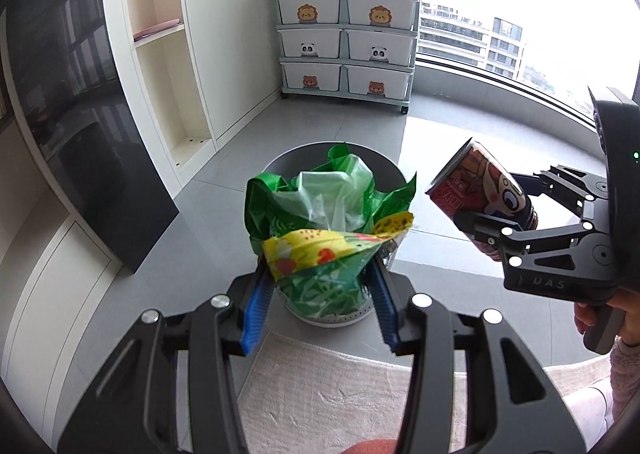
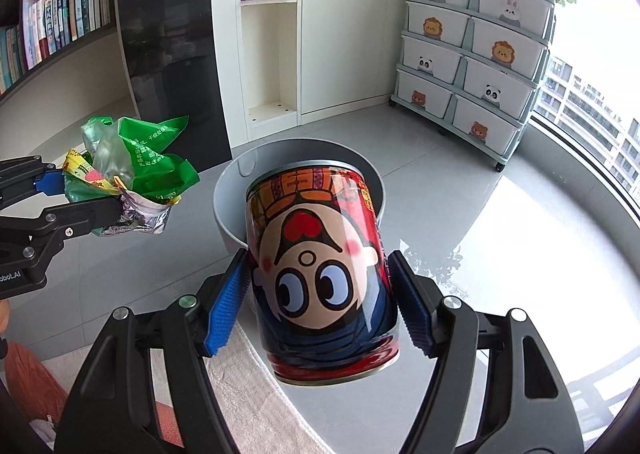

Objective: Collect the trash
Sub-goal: 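Lift the snack bag and can and carry both over the grey bin, then open the right tool to drop the can while the left tool lowers the snack bag into the bin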

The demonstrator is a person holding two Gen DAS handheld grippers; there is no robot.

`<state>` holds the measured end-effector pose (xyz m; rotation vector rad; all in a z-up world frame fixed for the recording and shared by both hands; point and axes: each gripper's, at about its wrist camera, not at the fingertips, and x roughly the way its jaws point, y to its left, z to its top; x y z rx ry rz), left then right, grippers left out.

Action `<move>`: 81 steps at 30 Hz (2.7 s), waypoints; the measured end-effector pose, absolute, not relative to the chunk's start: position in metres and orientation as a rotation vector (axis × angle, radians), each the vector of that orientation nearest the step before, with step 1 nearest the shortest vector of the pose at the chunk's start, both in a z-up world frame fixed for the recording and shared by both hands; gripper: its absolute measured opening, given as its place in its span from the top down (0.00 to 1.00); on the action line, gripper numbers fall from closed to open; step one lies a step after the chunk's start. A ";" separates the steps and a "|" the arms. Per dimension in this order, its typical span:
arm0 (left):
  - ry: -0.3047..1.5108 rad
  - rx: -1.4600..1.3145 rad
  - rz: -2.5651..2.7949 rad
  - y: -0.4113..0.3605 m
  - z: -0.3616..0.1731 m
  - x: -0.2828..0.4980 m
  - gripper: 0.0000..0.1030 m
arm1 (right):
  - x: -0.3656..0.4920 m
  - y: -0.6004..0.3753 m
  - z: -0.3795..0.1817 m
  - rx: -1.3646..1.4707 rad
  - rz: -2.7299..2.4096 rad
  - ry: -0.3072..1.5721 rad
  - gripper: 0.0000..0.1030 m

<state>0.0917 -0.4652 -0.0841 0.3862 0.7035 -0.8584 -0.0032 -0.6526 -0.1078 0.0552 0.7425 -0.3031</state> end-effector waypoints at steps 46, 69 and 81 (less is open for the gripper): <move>0.781 0.382 -0.902 -0.540 -0.109 0.146 0.56 | 0.032 -0.706 -0.104 0.151 -0.390 0.707 0.35; 0.765 0.373 -0.838 -0.549 -0.080 0.198 0.55 | 0.119 -0.709 -0.065 0.121 -0.325 0.699 0.27; 0.751 0.384 -0.857 -0.555 -0.074 0.190 0.55 | 0.109 -0.710 -0.047 0.077 -0.347 0.662 0.27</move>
